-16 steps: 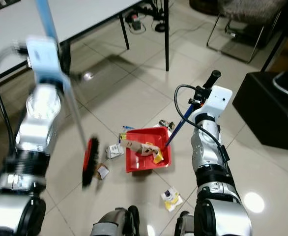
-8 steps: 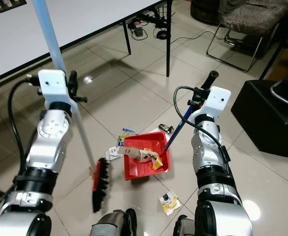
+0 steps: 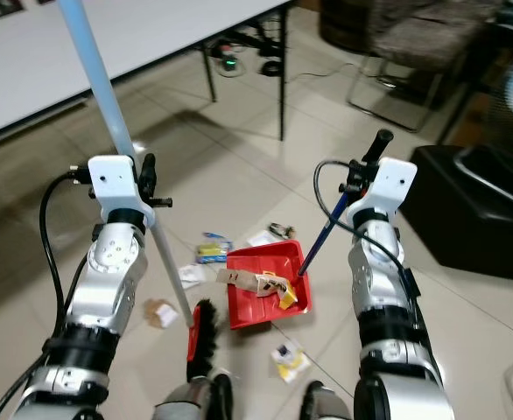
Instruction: Sweep floor
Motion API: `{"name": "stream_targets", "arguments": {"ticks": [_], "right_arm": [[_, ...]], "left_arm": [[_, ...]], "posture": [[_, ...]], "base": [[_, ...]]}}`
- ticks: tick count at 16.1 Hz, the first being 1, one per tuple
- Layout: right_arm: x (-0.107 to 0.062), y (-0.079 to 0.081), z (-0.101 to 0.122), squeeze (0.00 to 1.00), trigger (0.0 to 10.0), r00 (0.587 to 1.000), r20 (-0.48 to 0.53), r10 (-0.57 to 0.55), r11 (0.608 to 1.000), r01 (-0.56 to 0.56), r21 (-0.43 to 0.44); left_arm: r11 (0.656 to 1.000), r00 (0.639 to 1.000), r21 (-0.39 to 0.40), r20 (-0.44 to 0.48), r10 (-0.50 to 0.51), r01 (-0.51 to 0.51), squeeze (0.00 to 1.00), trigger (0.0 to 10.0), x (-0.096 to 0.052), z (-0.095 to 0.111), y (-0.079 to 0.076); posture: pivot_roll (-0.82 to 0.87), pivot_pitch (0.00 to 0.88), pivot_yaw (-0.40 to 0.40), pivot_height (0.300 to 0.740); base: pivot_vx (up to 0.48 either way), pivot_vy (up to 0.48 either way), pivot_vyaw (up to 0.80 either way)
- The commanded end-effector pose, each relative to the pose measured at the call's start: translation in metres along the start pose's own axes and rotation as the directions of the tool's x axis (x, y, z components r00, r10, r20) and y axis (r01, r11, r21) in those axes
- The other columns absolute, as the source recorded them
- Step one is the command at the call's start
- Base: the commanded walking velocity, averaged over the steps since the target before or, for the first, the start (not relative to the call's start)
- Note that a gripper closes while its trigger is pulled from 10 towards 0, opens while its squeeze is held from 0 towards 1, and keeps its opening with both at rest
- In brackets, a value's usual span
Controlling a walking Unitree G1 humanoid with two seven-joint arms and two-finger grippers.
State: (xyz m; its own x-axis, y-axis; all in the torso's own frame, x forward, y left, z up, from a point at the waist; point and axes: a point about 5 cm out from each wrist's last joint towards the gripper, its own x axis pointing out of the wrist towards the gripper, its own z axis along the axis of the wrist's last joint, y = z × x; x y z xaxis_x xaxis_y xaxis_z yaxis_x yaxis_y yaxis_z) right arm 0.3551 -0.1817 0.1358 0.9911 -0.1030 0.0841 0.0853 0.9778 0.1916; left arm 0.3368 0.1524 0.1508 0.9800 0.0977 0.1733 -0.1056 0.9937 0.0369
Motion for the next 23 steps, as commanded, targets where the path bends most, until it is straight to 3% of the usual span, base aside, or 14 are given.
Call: {"name": "stream_targets", "arguments": {"ticks": [1, 10, 23], "right_arm": [[-0.002, 0.003, 0.008, 0.0, 10.0, 0.999, 0.033, 0.029, 1.0, -0.029, 0.001], [-0.014, 0.004, 0.0, 0.0, 10.0, 0.999, -0.026, 0.029, 1.0, -0.029, -0.003], [-0.019, 0.005, -0.003, 0.0, 10.0, 0.999, -0.049, 0.016, 1.0, -0.016, 0.011]], "left_arm": [[1.0, 0.998, -0.001, 0.055, -0.001, 0.001, 0.0, 10.0, -0.003, 0.009, -0.006], [0.997, 0.996, -0.025, 0.05, -0.07, 0.071, 0.0, 10.0, -0.008, 0.015, -0.032], [0.997, 0.996, -0.034, 0.055, -0.068, 0.07, 0.0, 10.0, -0.004, 0.021, -0.031]], "posture": [[-0.03, 0.151, 0.002, 0.74], [-0.01, 0.238, 0.016, 0.74], [0.0, 0.246, 0.029, 0.74]], "base": [[0.0, 0.0, 0.0], [0.0, 0.0, 0.0], [0.0, 0.0, 0.0]]}}
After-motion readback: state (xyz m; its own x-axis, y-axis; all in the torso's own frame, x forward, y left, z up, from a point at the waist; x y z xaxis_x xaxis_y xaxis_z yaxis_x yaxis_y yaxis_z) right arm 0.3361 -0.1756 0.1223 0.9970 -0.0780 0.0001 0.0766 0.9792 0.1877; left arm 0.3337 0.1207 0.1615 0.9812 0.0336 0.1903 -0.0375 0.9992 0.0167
